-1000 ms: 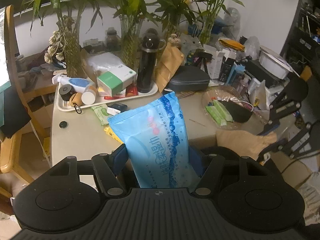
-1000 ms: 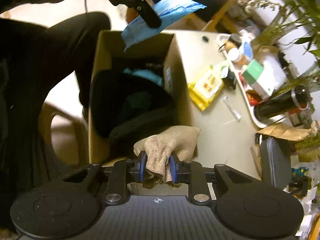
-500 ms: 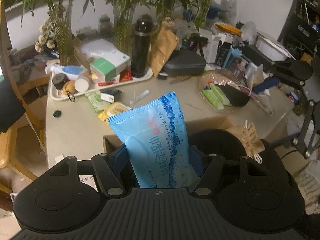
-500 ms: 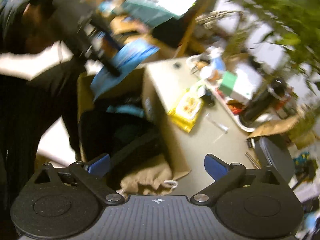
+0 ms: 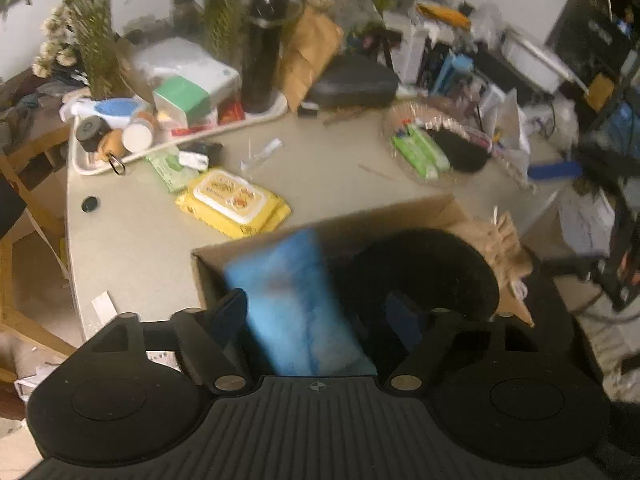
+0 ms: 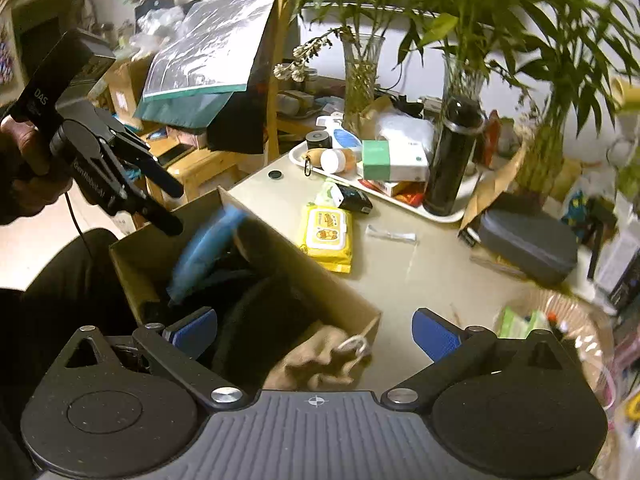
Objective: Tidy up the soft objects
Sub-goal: 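Open the left tool to drop the blue wipes pack into the box, then move both tools back over the table toward the white strap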
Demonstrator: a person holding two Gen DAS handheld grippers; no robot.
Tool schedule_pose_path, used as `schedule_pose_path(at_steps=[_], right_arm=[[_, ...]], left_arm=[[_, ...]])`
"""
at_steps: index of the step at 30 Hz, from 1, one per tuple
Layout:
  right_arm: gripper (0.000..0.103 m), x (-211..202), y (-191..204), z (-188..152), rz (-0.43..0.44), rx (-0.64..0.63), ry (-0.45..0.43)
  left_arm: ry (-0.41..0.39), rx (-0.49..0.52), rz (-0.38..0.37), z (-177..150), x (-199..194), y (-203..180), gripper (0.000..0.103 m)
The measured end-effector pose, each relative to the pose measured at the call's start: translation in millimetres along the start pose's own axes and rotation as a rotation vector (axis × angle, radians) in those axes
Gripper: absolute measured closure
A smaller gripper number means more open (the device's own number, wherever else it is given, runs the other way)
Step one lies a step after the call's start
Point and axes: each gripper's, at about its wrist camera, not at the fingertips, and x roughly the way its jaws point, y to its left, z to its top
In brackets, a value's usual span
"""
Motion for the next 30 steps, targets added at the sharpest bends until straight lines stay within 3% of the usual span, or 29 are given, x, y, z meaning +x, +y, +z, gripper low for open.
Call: schedule_pose_path(at_steps=[4, 14, 20, 24, 30], right_arm=[[0.0, 2.6, -2.1, -11.4, 0.005, 0.066, -0.004], [0.0, 18.6, -2.8, -28.3, 0.032, 0.182, -0.024], [0.0, 39.7, -1.4, -31.7, 0.046, 0.217, -0.018], [0.0, 53.0, -1.5, -32.7, 0.099, 0.251, -0.019], [0.0, 58.2, -5.6, -30.0, 0.09, 0.262, -0.031]], left_arm=[[-0.07, -0.031, 0.02, -4.6, -11.7, 1.5, 0.024], [-0.148, -0.083, 0.13, -31.9, -19.7, 12.5, 0.024], [-0.139, -0.153, 0.07, -50.8, -5.6, 22.8, 0.024], [-0.118, -0.215, -0.016, -62.6, 3.8, 24.6, 0.024], [-0.131, -0.24, 0.004, -72.1, 2.2, 17.6, 0.024]])
